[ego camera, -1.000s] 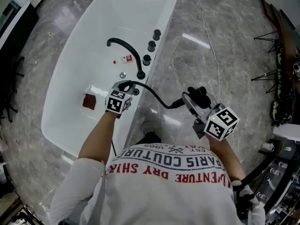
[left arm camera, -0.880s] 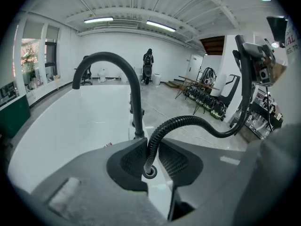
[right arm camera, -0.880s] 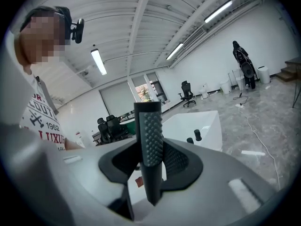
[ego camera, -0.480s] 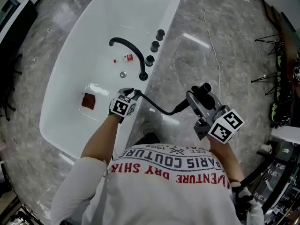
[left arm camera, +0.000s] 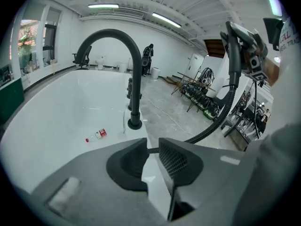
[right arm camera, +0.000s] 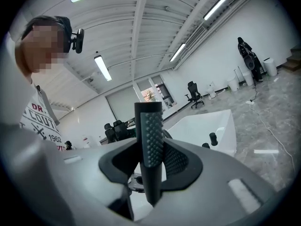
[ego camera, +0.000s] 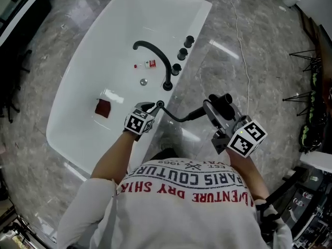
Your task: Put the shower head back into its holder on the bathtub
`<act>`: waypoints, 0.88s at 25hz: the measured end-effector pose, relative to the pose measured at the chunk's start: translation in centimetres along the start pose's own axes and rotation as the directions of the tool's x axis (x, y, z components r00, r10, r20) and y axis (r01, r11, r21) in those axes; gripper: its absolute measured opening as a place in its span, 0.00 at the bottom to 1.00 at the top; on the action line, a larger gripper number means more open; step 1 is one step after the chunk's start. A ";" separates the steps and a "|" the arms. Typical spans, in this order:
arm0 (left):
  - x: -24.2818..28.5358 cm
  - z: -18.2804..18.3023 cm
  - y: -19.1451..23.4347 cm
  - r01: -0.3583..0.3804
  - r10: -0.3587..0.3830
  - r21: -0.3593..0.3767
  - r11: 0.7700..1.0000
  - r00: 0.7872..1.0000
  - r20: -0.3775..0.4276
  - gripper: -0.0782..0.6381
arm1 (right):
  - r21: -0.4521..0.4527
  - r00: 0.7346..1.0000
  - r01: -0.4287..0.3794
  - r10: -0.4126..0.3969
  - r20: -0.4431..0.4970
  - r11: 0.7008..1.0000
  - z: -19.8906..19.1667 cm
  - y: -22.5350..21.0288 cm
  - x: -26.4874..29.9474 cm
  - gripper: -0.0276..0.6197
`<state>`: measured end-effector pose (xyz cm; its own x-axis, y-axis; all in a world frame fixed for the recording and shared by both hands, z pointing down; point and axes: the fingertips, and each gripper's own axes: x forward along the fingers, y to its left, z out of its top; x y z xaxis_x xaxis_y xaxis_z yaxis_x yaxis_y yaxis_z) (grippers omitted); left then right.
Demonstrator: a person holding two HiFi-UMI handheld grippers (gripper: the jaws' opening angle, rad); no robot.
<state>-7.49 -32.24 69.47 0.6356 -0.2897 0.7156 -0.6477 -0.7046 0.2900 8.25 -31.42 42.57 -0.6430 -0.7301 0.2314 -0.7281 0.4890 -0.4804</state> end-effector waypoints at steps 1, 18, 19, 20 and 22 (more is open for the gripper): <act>-0.5 0.1 0.3 0.004 -0.004 -0.015 1.000 1.000 0.016 0.20 | -0.002 1.000 -0.013 0.013 -0.002 1.000 -0.1 0.3 1.0 0.25; -9.8 3.7 -1.3 0.101 -0.080 -0.076 0.992 0.968 0.238 0.11 | -0.240 0.986 -0.154 0.133 -0.099 0.958 -2.3 3.7 13.7 0.25; -10.3 4.0 -1.4 0.099 -0.077 -0.077 0.992 0.965 0.250 0.11 | -0.242 0.985 -0.156 0.132 -0.113 0.958 -3.0 3.6 14.1 0.25; -10.8 4.2 -1.4 0.098 -0.074 -0.081 0.992 0.962 0.262 0.11 | -0.243 0.983 -0.159 0.131 -0.129 0.957 -3.7 3.5 14.6 0.25; -11.9 4.6 -1.4 0.097 -0.068 -0.091 0.991 0.957 0.283 0.11 | -0.246 0.980 -0.161 0.125 -0.158 0.956 -5.2 3.3 15.3 0.25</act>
<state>-12.21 -30.78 57.68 0.7710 -0.4130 0.4848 -0.6183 -0.6677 0.4145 -5.21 -38.53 48.94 -0.7583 -0.5788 0.3001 -0.6505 0.7028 -0.2880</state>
